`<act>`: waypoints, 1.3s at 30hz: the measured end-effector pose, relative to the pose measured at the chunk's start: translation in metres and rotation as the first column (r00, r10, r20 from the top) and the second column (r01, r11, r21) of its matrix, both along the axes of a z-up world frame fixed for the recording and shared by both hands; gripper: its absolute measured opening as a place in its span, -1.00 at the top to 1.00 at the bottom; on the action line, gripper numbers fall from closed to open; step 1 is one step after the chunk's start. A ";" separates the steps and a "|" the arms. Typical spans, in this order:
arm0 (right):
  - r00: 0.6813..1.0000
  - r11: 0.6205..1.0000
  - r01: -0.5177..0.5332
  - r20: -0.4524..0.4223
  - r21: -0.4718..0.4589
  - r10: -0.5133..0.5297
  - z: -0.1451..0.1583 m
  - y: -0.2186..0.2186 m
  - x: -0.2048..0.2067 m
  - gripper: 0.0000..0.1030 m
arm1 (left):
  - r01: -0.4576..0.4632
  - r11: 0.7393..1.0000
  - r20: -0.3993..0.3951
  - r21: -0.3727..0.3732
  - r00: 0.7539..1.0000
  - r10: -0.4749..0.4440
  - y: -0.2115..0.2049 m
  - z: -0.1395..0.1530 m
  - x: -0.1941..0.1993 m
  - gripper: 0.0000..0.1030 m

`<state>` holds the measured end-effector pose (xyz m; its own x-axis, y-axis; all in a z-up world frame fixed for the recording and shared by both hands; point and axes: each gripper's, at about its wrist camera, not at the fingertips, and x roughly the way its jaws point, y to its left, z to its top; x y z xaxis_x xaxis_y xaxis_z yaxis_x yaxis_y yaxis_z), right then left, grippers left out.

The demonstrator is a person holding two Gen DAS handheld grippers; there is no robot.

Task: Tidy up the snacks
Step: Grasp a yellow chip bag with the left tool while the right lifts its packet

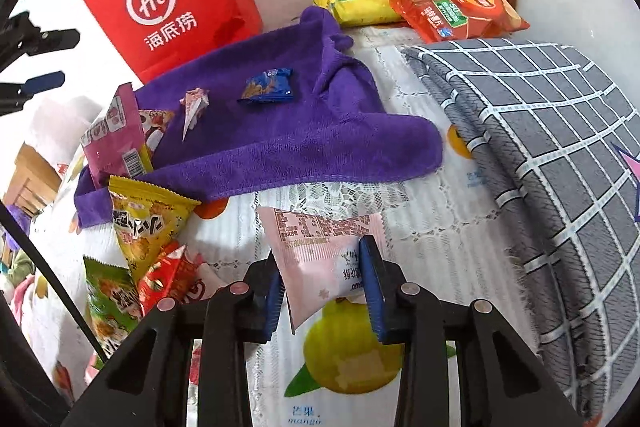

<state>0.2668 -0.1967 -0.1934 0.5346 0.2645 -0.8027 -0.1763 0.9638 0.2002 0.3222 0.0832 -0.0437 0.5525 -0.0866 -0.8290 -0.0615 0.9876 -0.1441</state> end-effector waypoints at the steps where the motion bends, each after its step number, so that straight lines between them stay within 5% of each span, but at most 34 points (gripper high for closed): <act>1: 1.000 1.000 -0.002 0.014 -0.007 0.002 0.000 0.000 -0.001 0.32 | 0.003 1.000 0.001 0.005 1.000 -0.003 -0.002 0.000 -0.001 -0.39; 8: 0.996 0.996 -0.006 0.090 -0.089 0.014 -0.009 0.012 -0.008 0.25 | 0.041 0.999 -0.011 -0.004 0.999 -0.041 -0.016 -0.003 -0.005 -0.39; 18: 0.997 0.998 0.004 0.073 0.063 -0.008 -0.009 -0.010 -0.006 0.25 | 0.071 0.997 -0.032 0.037 0.997 -0.070 -0.043 -0.010 -0.026 -0.39; 22: 0.997 0.999 0.007 0.073 0.052 -0.011 -0.009 -0.007 -0.006 0.25 | 0.087 0.996 -0.051 0.030 0.995 -0.085 -0.049 -0.022 -0.045 -0.39; 32: 0.997 1.000 0.012 0.076 0.022 -0.014 -0.008 -0.004 -0.007 0.25 | 0.094 0.986 -0.112 -0.138 0.988 -0.109 -0.041 -0.074 -0.088 -0.36; 39: 0.997 1.000 0.013 0.079 0.001 -0.013 -0.008 -0.002 -0.008 0.25 | 0.142 0.977 -0.099 -0.162 0.982 -0.159 -0.060 -0.089 -0.092 -0.36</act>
<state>0.2583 -0.1990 -0.2012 0.5994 0.2579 -0.7577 -0.1792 0.9659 0.1869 0.2300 0.0230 -0.1325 0.4285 -0.2930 -0.8547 0.0619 0.9533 -0.2957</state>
